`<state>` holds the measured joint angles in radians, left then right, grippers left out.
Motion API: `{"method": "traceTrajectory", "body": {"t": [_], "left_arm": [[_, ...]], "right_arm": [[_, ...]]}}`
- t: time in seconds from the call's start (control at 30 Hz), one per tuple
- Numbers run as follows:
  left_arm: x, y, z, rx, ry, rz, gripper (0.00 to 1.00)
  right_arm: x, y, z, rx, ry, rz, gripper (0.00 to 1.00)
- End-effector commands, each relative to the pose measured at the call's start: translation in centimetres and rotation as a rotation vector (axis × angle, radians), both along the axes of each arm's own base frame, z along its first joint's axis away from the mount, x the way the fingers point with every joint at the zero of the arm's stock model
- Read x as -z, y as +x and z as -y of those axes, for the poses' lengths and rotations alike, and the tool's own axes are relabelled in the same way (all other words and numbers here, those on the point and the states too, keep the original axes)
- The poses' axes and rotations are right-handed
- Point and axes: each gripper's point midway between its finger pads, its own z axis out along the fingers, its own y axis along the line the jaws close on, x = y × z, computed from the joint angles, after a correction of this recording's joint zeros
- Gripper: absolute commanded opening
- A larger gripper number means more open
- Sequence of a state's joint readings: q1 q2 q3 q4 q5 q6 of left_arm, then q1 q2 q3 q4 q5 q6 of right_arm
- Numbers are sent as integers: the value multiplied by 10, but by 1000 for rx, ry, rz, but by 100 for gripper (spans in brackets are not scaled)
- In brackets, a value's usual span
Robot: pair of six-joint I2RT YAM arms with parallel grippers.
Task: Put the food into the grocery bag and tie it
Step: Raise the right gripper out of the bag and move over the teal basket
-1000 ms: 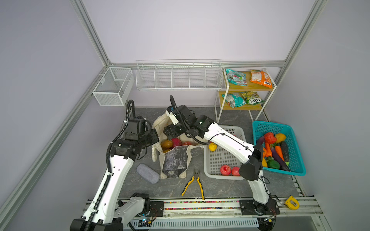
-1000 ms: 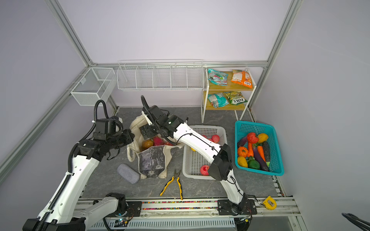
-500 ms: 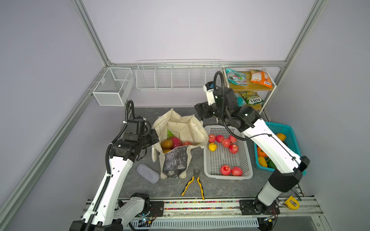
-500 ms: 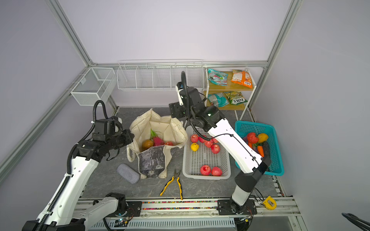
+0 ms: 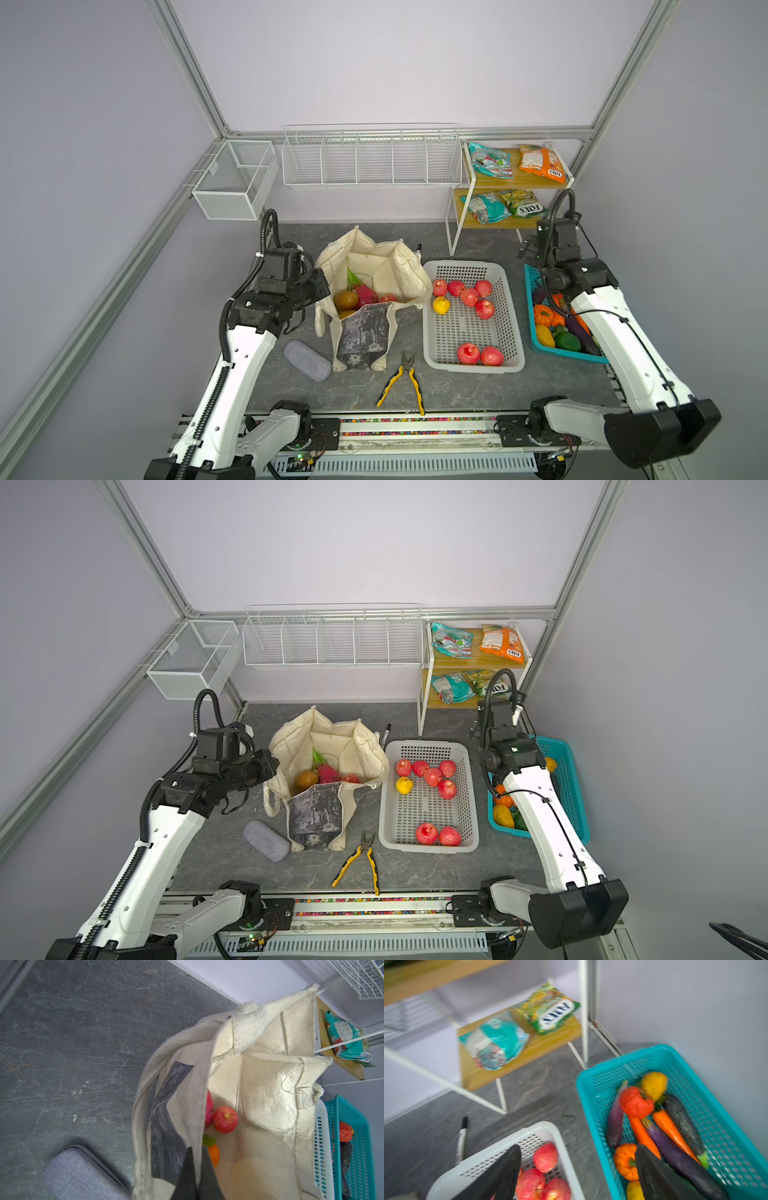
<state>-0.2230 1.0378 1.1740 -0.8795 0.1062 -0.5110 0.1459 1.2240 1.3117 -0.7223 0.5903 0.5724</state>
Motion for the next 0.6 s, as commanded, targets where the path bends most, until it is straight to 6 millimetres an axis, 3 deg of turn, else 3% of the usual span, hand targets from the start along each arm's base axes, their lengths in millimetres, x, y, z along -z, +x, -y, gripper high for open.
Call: {"method": "traceTrajectory", "body": {"t": [0.0,0.13,0.27,0.57], "left_arm": [[-5,4,3,4,-20,21,0],[-4,7,6,7,-37,10,0],[0,8,9,10,-53,-10,0],[6,9,11,18,-44,-25,0]], "right_arm": [[22,-30,43,234,70,-12,88],[46,-52,85,433,90,-43,88],[70,-61,110,574,119,-67,88],[113,-38,144,704,220,-121,88]]}}
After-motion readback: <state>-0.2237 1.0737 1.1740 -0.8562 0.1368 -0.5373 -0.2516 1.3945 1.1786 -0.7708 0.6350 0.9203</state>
